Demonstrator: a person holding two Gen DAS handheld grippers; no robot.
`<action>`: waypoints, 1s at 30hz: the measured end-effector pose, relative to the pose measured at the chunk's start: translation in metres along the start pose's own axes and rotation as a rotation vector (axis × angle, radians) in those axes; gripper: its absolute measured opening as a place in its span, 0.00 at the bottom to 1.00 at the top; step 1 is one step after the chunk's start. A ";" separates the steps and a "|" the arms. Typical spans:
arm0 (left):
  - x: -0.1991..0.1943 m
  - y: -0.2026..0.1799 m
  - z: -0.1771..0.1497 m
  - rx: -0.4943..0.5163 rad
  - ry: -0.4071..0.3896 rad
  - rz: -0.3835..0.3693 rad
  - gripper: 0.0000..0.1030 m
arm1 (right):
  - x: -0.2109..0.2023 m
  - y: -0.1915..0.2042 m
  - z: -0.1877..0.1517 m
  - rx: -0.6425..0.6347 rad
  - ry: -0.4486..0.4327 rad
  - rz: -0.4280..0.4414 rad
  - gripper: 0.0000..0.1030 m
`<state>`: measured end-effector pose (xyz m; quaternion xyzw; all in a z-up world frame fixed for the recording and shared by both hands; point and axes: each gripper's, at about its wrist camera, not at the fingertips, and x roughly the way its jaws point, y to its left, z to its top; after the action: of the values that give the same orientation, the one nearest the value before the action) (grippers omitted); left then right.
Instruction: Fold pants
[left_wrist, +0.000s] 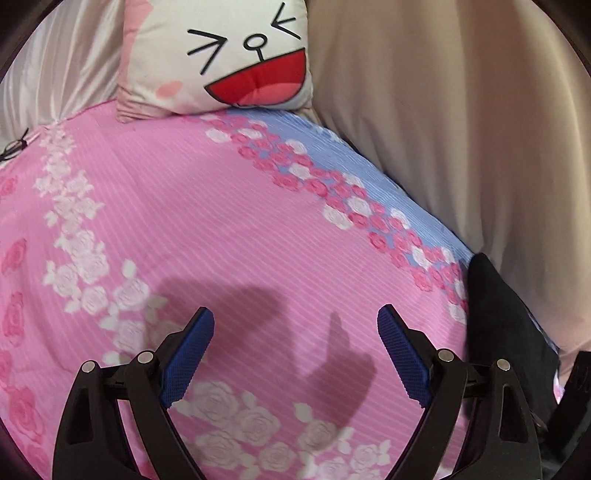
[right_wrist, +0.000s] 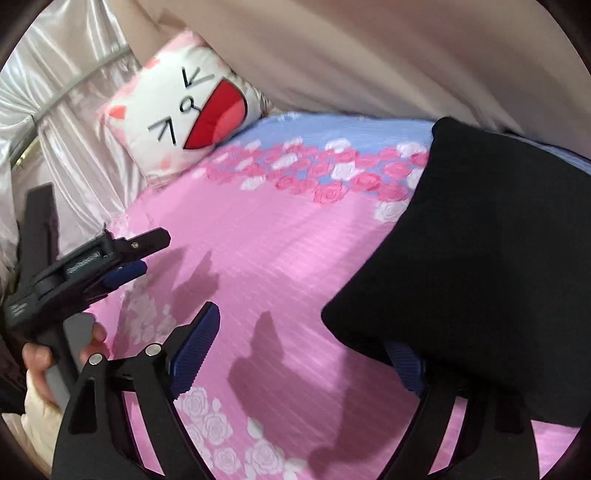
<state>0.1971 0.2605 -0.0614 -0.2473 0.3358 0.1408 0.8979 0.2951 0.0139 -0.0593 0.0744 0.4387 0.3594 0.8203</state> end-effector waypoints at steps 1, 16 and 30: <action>0.003 0.002 0.002 -0.006 0.010 0.003 0.85 | 0.002 -0.002 -0.003 0.057 0.027 0.031 0.81; 0.013 -0.009 -0.007 0.075 0.043 0.063 0.85 | -0.158 -0.191 -0.042 0.457 -0.256 -0.287 0.00; 0.009 -0.020 -0.013 0.145 -0.010 0.104 0.85 | -0.130 -0.240 0.017 0.554 -0.248 -0.150 0.00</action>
<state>0.2056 0.2377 -0.0688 -0.1632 0.3531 0.1637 0.9066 0.3872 -0.2434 -0.0675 0.3059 0.4209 0.1530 0.8402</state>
